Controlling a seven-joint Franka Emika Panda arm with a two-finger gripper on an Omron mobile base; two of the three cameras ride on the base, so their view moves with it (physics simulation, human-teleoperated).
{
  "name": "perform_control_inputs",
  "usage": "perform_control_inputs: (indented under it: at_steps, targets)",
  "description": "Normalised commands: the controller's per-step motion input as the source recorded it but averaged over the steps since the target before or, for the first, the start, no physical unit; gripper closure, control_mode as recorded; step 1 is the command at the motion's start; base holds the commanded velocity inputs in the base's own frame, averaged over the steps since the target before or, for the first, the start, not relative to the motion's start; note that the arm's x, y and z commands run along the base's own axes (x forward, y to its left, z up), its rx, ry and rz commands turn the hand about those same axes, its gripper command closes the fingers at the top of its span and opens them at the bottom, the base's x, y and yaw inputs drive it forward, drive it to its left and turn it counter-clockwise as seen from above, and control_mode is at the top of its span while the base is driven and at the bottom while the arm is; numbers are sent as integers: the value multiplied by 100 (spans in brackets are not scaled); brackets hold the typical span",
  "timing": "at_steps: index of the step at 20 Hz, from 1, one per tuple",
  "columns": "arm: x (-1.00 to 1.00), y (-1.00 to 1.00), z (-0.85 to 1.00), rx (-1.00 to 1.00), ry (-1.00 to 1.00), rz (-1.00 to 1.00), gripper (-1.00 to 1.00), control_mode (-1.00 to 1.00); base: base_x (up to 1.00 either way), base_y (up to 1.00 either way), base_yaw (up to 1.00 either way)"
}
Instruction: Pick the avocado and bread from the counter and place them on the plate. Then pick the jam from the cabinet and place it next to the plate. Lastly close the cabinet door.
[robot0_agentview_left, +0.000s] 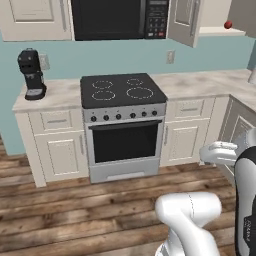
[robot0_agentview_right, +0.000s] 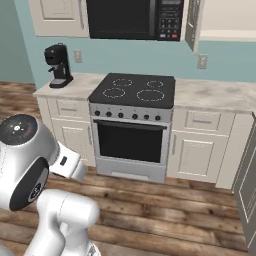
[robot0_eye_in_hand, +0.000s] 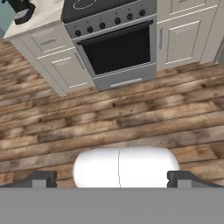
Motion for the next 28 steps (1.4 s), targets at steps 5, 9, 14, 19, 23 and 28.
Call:
perform_control_inputs:
  at_steps: [5, 9, 14, 19, 23, 28]
  targets:
    - [0, 0, 0, 0, 0, 0, -100, 100, 28, -59, -4]
    - [0, 0, 0, 0, 0, 0, -100, 100, 41, -53, -3]
    - [0, 0, 0, 0, 0, 0, -100, 100, 50, -48, -3]
    - [0, 0, 0, 0, 0, 0, -100, 100, 48, -49, -3]
    - [0, 0, 0, 0, 0, 0, -100, 100, 45, -49, -3]
    - [0, 0, 0, 0, 0, 0, -100, 100, 54, -38, -2]
